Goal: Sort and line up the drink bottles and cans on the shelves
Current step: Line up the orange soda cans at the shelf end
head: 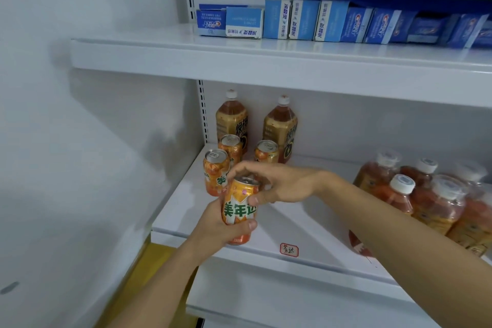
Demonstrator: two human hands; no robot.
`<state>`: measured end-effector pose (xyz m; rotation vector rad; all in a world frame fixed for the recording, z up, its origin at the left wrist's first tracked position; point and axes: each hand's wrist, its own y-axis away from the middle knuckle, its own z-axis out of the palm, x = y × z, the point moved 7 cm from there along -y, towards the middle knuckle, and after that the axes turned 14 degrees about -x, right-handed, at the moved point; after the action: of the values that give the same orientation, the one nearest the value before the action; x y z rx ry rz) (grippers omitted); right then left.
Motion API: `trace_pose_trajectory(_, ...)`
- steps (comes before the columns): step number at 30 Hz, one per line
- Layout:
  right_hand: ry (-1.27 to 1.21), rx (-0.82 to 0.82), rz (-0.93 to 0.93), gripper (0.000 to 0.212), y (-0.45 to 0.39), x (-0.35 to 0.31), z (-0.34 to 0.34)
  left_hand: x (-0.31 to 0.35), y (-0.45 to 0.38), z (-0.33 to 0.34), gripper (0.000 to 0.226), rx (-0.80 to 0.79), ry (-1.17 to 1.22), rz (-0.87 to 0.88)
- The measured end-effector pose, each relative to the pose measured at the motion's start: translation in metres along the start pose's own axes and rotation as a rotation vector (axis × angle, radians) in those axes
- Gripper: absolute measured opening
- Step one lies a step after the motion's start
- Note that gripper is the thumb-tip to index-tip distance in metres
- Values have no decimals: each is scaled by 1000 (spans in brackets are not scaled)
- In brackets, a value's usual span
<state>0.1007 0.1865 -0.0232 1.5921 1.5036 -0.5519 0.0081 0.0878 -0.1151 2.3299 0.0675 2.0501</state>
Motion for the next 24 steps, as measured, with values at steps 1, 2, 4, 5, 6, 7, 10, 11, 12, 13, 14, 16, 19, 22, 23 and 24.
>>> trace_pose_trajectory(1,-1,62,46,45,0,3,-8,-4,1,-1,52,53,34,-22)
trace_pose_trajectory(2,10,196,101,41,2,8,-22,-8,3,-2,55,110,92,-41)
trace_pose_trajectory(4,113,589,215,32,13,18,-58,-13,4,-6,59,203,209,-40)
trace_pose_trajectory(5,203,744,289,31,18,22,-72,-13,5,-8,62,234,243,-25)
trace_pose_trajectory(6,277,813,368,34,18,27,-79,-13,7,-9,67,252,265,-8)
trace_pose_trajectory(7,317,803,446,40,13,34,-82,-12,8,-10,71,260,283,10)
trace_pose_trajectory(10,341,612,621,65,-6,59,-79,-9,13,-12,77,266,300,36)
trace_pose_trajectory(11,345,570,644,73,-10,65,-77,-10,13,-12,79,261,294,39)
trace_pose_trajectory(12,353,546,654,80,-12,70,-77,-10,14,-11,82,253,284,42)
trace_pose_trajectory(13,359,542,642,82,-14,73,-77,-9,14,-10,84,243,278,48)
trace_pose_trajectory(14,344,545,626,82,-14,76,-77,-9,14,-8,83,238,278,47)
trace_pose_trajectory(16,286,547,576,72,-12,80,-74,-8,14,-3,71,223,288,59)
trace_pose_trajectory(19,260,606,533,60,0,79,-69,-12,13,3,67,206,332,60)
trace_pose_trajectory(22,168,759,482,59,22,78,-61,-17,10,1,98,194,314,45)
trace_pose_trajectory(23,107,796,444,60,31,76,-57,-18,9,-1,99,192,302,50)
trace_pose_trajectory(24,59,810,413,61,38,74,-53,-18,9,-4,99,197,292,55)
